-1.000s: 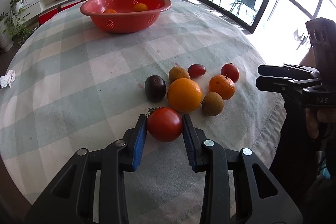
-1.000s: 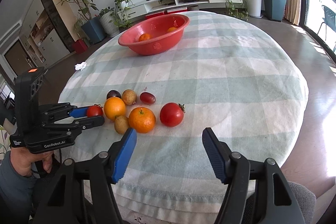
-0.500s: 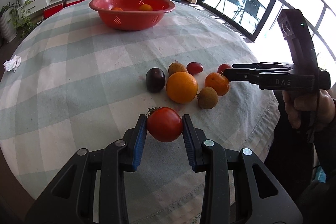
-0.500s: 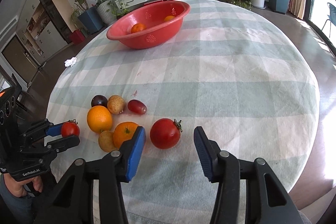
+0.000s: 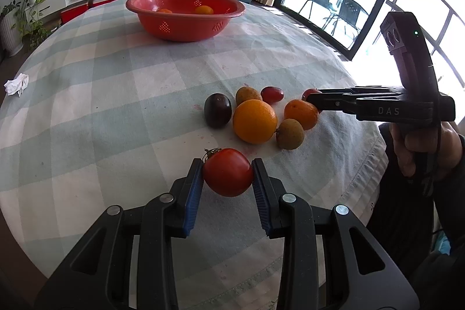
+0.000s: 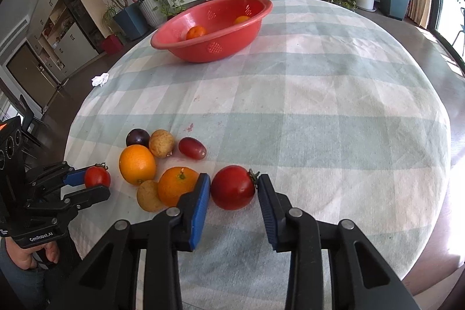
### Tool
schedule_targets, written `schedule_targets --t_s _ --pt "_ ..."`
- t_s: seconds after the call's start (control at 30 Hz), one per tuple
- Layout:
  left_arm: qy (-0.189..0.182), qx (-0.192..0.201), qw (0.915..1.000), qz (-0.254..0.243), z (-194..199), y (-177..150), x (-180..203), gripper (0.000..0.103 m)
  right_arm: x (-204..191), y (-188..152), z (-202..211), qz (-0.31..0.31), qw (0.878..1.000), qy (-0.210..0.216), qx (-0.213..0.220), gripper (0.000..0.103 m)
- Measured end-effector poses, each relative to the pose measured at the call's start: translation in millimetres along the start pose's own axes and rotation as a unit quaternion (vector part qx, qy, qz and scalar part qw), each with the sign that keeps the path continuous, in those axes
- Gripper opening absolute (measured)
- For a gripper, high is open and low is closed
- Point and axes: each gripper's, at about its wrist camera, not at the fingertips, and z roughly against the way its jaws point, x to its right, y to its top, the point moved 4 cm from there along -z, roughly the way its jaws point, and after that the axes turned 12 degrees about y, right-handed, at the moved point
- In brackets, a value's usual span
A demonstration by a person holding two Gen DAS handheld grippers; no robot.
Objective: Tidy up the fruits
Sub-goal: 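Grasp a red tomato with the left gripper while the right gripper grasps another red tomato, then carry both red tomatoes over the red bowl with both grippers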
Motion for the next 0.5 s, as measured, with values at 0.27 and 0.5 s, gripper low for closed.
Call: schedule_targets --t_s 0.27,0.5 --pt "-0.001 0.002 1.0000 0.004 0.2 0.4 -1.6 0.032 -0.2 -1.3 3.2 -0.006 1.000 0.009 0.003 0.035" --pt "-0.002 0.004 1.0000 0.007 0.9 1.3 -3.1 0.032 2.1 -2.3 13.1 -0.019 1.000 0.013 0.015 0.035"
